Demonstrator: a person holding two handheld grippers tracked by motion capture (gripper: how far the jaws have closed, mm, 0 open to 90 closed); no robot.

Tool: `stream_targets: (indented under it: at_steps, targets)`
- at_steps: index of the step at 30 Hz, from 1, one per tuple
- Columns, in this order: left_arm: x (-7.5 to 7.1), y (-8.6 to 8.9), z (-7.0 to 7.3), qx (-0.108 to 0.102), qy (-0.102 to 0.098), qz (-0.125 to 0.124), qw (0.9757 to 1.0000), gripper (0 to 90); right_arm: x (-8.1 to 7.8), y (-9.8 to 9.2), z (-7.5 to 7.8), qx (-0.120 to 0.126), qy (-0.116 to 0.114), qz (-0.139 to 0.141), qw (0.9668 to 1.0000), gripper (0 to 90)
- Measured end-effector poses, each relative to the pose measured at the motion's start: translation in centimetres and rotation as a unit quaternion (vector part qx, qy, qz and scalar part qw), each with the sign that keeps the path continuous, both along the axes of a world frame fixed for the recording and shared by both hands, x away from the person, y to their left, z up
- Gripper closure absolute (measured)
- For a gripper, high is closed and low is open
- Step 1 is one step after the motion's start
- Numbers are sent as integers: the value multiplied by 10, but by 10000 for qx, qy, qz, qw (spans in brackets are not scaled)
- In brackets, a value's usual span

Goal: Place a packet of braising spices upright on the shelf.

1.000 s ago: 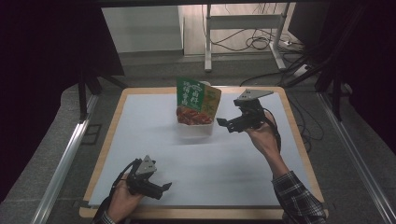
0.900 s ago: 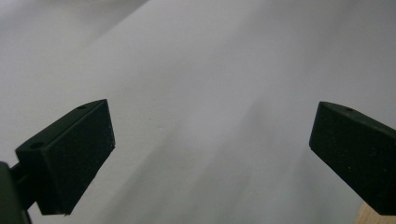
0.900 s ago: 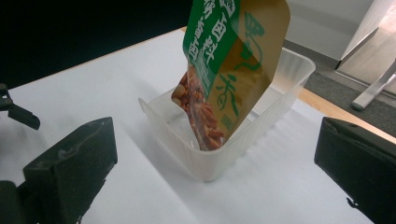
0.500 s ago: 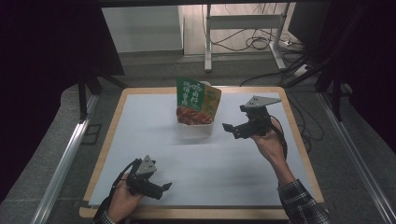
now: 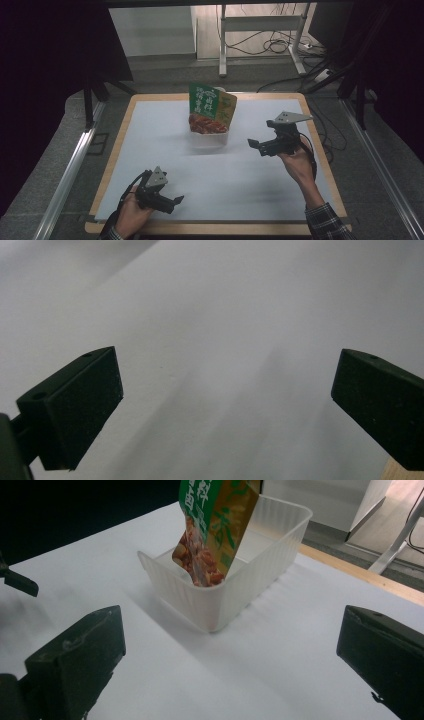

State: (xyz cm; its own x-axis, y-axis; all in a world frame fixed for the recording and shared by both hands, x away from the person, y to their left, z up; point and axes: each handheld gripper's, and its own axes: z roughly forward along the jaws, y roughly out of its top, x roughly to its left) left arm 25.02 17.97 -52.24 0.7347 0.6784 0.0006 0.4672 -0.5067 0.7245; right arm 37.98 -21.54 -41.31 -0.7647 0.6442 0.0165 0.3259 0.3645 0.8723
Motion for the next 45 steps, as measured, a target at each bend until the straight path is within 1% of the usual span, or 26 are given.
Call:
stream_targets:
  at_steps: [2, 8, 10, 11, 13, 14, 17, 18, 20, 24, 29, 31, 36, 43, 45]
  targets:
    - [0, 0, 0, 1, 0, -1, 10000, 0, -1, -1, -1, 5, 9, -16, 10000, 0]
    - [0, 0, 0, 11, 5, -6, 10000, 1, -7, -11, -7, -25, 134, -19, 9999, 0]
    - [0, 0, 0, -3, 0, 1, 10000, 1, -10, -15, -8, -34, 135, -48, 9999, 0]
    - [0, 0, 0, -2, 2, -5, 10000, 1, -12, -18, -10, -25, 172, -61, 9998, 0]
    - [0, 0, 0, 5, 1, -9, 10000, 1, -13, -19, -10, -26, 179, -79, 9998, 0]
    - [0, 0, 0, 2, 1, -14, 10000, 1, -16, -22, -11, -45, 186, -128, 9997, 0]
    - [0, -1, 0, 5, 0, -25, 10000, 0, -20, -24, -11, -57, 166, -193, 9997, 0]
    - [0, -1, 0, 8, 4, -28, 10000, 1, -23, -26, -11, -52, 135, -239, 9996, 0]
    - [-1, -1, 0, 5, 5, -30, 10000, 1, -24, -27, -11, -49, 136, -234, 9996, 0]
    - [-1, -2, 0, 4, -3, -44, 10000, 0, -32, -31, -11, -37, 108, -310, 9995, 0]
    - [-1, -2, 0, 10, -3, -50, 10000, 0, -37, -37, -12, -96, 104, -435, 9990, 0]
    - [-1, -2, 0, 10, -2, -52, 10000, 1, -40, -41, -13, -138, 83, -529, 9985, 0]
    - [-1, -2, 0, 21, 8, -66, 10000, 1, -49, -52, -17, -141, 79, -705, 9974, 0]
    - [-1, -3, 0, 34, 1, -81, 10000, 1, -58, -64, -24, -221, 10, -853, 9961, 0]
    - [-1, -3, 0, 30, -2, -79, 10000, 1, -64, -71, -27, -226, -2, -902, 9957, 0]
